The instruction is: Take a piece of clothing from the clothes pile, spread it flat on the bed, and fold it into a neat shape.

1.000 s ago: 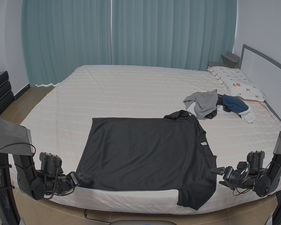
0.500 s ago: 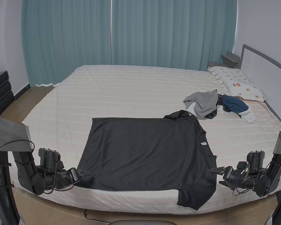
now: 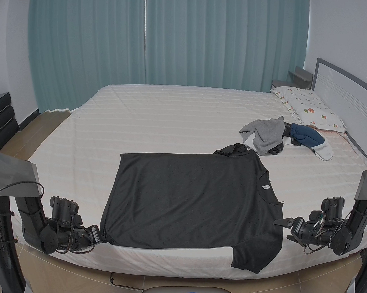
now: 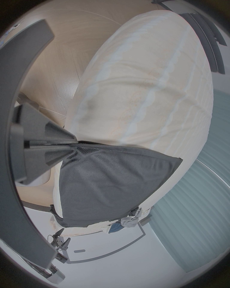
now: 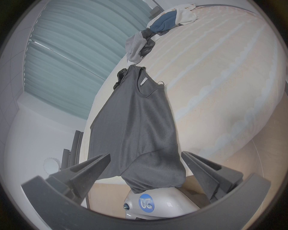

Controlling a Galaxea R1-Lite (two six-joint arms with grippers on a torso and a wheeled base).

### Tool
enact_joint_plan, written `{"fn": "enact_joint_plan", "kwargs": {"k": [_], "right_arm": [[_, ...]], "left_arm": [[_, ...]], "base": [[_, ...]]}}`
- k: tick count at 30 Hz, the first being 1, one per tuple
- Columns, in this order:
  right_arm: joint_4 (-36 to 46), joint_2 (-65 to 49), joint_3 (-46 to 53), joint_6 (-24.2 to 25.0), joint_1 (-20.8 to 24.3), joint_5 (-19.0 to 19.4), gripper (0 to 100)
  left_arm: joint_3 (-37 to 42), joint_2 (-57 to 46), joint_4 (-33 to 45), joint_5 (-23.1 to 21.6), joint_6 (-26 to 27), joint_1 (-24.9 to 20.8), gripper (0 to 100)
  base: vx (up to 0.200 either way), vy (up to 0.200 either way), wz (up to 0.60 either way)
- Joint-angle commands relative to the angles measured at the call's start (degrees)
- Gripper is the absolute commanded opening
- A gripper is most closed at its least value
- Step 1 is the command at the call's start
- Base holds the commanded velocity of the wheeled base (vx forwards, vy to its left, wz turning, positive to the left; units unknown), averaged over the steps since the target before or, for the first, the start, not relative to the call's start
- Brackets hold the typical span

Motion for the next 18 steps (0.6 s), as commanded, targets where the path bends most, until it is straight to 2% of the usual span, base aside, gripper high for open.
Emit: {"fn": "enact_joint_plan", "kwargs": {"k": [1,7,18], "right_arm": [[-0.02,1.76,-1.05,-0.22,-0.46,-0.01,100],[0.07,4.75,-2.28,-2.59,-0.37,-0.27,100],[1.13,8.71,-9.93,-2.94,0.33,-1.24,100]], "left_arm": [[-0.03,-0.30,-0.15,-0.17,-0.24,0.48,0],[0.06,-0.56,-0.33,-0.52,-1.47,1.00,0],[0.06,-1.00,-0.50,-0.87,-3.06,1.18,0]], "base": [[0.000,0.000,0.00],[0.000,0.000,0.00],[0.000,0.000,0.00]]}}
